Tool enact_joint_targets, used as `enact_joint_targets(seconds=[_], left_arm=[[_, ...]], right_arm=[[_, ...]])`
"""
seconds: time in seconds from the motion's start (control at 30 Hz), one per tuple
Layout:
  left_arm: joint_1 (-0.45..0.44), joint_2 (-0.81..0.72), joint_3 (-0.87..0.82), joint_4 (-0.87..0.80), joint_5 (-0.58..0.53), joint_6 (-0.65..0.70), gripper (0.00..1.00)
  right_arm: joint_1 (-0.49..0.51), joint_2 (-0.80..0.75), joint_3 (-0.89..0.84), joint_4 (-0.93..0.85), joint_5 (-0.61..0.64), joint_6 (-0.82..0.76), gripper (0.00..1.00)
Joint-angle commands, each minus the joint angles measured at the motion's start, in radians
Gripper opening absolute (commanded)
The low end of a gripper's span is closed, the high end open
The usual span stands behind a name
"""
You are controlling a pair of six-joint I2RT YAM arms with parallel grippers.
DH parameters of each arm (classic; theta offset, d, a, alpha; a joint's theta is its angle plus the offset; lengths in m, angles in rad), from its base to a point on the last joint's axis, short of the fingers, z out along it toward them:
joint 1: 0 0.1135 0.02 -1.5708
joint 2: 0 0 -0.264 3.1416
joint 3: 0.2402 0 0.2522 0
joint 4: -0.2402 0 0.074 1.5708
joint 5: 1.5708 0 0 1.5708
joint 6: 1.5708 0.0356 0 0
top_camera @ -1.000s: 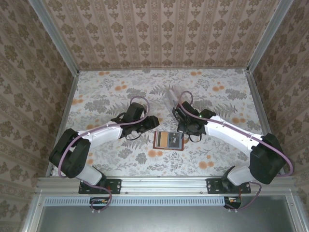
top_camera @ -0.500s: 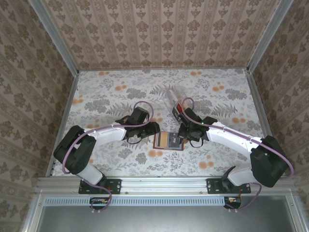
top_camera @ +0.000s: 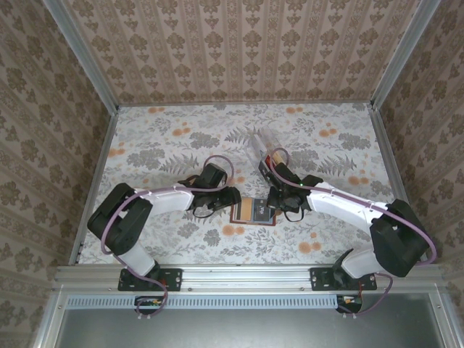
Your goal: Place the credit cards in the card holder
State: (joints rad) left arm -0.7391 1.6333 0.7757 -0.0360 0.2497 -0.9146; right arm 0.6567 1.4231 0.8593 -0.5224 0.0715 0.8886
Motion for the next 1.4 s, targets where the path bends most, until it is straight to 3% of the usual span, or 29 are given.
enact_joint_targets(seconds=[0.0,0.33,0.57,0.93,1.37], left_arm=[[-0.006,0.019,0.008,0.015,0.02,0.02,0.51],[-0.013,0.054,0.014,0.034,0.038,0.017,0.42],[-0.022,0.062,0.013,0.042,0.044,0.014,0.37],[-0.026,0.057,0.007,0.05,0.04,0.008,0.35],[-0.029,0.027,-0.005,0.065,0.025,-0.007,0.34]], right_arm=[[-0.006,0.015,-0.012,0.001,0.012,-0.023,0.0],[-0.005,0.04,-0.034,0.055,-0.023,-0.044,0.0],[-0.005,-0.023,-0.033,0.091,-0.045,-0.043,0.0],[-0.001,-0.087,0.005,0.047,-0.027,-0.052,0.02],[0.006,-0.04,0.03,0.12,-0.131,-0.063,0.03]])
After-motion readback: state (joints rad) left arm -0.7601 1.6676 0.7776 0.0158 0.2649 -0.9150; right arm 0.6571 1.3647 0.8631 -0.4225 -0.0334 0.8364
